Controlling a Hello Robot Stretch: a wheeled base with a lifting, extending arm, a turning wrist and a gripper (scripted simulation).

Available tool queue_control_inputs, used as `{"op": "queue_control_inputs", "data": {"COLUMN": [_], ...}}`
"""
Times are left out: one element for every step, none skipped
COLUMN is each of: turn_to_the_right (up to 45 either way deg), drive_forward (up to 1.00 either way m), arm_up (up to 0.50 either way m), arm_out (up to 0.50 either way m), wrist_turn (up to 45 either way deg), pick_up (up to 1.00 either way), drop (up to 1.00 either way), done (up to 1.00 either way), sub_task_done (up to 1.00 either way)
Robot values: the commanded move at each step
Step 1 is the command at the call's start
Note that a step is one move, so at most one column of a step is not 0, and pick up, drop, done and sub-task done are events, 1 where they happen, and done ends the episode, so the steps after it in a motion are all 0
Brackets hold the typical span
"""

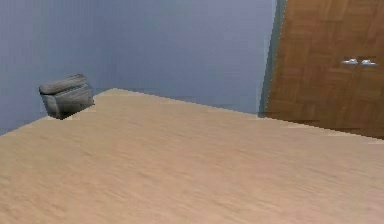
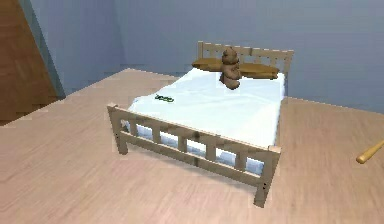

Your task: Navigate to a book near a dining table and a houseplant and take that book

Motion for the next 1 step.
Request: {"op": "queue_control_inputs", "data": {"turn_to_the_right": [-45.0], "drive_forward": [0.00], "arm_up": [0.00], "arm_out": [0.00], "wrist_turn": [0.0], "pick_up": [0.00], "drop": [0.00], "done": [0.00], "sub_task_done": [0.00]}}
